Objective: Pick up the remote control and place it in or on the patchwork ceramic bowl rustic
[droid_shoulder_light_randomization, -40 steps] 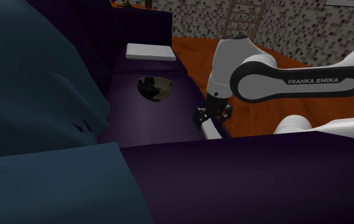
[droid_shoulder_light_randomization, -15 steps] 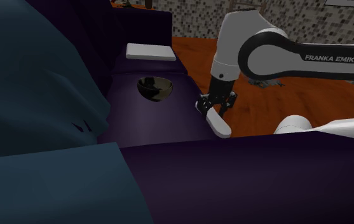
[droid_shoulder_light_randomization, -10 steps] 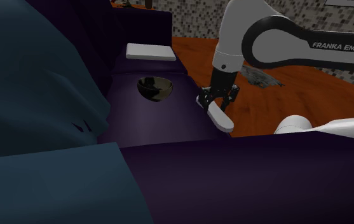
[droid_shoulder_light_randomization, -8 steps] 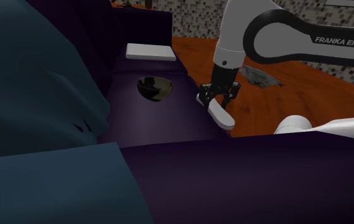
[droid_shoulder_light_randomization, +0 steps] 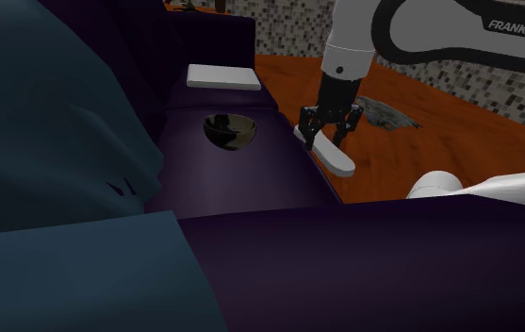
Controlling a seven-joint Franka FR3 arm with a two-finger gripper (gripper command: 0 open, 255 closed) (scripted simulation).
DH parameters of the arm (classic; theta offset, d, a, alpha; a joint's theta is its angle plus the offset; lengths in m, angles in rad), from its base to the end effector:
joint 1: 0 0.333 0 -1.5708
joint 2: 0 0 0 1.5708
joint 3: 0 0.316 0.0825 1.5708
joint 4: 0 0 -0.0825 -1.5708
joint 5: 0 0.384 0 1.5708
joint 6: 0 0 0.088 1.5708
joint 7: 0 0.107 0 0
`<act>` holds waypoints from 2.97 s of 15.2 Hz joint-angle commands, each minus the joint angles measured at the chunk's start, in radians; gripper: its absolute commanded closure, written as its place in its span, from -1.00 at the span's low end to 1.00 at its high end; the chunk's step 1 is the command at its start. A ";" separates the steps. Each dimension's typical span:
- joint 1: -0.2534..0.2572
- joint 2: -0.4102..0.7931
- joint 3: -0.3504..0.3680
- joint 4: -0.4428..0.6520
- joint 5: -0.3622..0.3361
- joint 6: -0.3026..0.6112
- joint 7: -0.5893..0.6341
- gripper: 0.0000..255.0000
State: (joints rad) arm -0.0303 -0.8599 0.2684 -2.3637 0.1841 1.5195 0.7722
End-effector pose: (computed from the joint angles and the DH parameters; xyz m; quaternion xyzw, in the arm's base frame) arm 0.2725 0.1150 0.5913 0.9529 -0.3031 0.0026 0.0090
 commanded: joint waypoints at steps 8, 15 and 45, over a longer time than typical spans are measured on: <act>-0.031 0.140 -0.004 0.158 -0.029 -0.019 -0.006 1.00; -0.081 0.413 0.018 0.357 -0.080 0.053 -0.008 1.00; -0.107 0.991 0.058 0.763 -0.245 0.201 0.040 1.00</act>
State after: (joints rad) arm -0.1370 0.1309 0.3266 -1.5947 -0.0607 1.7136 0.8119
